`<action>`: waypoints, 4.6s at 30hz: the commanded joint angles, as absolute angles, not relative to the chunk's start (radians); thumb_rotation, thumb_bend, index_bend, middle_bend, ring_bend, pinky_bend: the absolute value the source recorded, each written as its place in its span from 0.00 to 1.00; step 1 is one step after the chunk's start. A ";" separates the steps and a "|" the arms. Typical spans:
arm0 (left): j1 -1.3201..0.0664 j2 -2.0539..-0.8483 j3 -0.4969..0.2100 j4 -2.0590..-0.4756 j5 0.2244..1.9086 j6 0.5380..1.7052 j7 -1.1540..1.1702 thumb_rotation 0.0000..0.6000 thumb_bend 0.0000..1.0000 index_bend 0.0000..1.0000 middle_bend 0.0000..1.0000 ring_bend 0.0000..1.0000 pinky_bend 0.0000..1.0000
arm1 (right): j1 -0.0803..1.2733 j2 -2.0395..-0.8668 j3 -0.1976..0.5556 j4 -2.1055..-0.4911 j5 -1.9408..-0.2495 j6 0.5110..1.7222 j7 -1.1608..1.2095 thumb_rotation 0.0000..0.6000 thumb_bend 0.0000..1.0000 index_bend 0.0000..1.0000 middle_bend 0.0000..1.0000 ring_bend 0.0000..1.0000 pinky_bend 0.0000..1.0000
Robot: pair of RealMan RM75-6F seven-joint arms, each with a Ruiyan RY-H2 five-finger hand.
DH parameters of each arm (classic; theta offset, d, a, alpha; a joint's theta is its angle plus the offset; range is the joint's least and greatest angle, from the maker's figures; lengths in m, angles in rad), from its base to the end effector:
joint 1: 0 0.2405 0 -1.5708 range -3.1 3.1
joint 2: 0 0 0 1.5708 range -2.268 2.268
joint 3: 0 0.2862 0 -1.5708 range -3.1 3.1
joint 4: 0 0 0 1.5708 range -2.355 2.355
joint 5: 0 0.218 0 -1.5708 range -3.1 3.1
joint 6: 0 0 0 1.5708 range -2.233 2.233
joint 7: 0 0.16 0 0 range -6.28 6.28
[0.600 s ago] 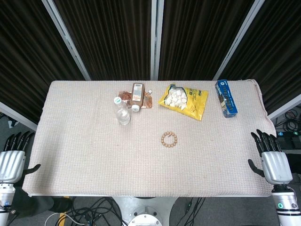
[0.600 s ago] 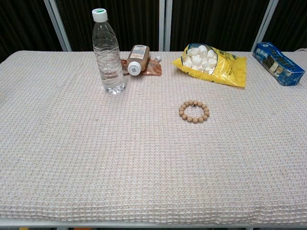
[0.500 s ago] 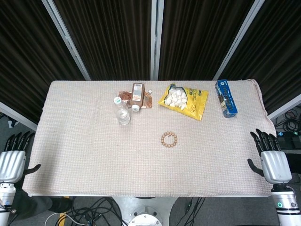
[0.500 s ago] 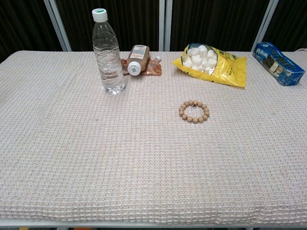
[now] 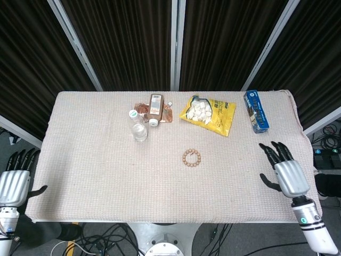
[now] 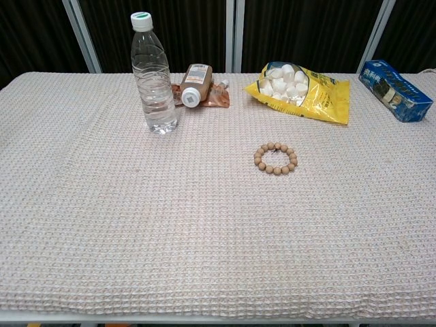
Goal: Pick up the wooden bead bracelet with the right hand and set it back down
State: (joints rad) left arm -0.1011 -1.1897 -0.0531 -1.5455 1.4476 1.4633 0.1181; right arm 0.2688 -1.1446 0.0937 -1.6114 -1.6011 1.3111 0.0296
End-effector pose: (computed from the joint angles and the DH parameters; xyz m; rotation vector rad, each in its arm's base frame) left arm -0.3543 0.2069 0.1467 -1.3932 -0.8452 -0.7956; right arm -0.2875 -0.2639 0.1312 1.6443 -0.8661 1.0386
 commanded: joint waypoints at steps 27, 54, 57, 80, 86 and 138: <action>-0.086 -1.187 -0.040 -1.531 1.444 1.457 0.065 1.00 0.00 0.09 0.05 0.00 0.00 | 0.713 -1.742 0.084 -1.010 -1.583 0.900 -0.104 1.00 0.15 0.40 0.35 0.02 0.00; -0.091 -1.203 -0.038 -1.484 1.447 1.436 0.007 1.00 0.00 0.09 0.05 0.00 0.00 | 0.663 -1.632 0.105 -1.133 -1.485 1.010 0.300 1.00 0.44 0.66 0.53 0.21 0.00; -0.094 -1.203 -0.038 -1.484 1.450 1.434 0.004 1.00 0.00 0.09 0.05 0.00 0.00 | 0.676 -1.476 0.156 -1.342 -1.335 0.806 0.552 1.00 0.44 0.67 0.54 0.21 0.00; -0.132 -1.190 -0.043 -1.530 1.453 1.391 0.034 1.00 0.00 0.09 0.05 0.00 0.00 | 0.622 -1.213 0.163 -1.562 -1.939 0.698 2.363 0.66 0.32 0.45 0.45 0.13 0.00; -0.134 -1.190 -0.042 -1.535 1.451 1.388 0.035 1.00 0.00 0.09 0.05 0.00 0.00 | 0.689 -1.322 -0.008 -1.257 -2.100 1.090 2.498 0.45 0.13 0.43 0.45 0.11 0.00; -0.161 -1.196 -0.044 -1.528 1.426 1.348 0.037 1.00 0.00 0.09 0.05 0.00 0.00 | 0.659 -1.543 -0.035 -1.115 -1.689 1.266 2.253 0.29 0.27 0.60 0.62 0.24 0.00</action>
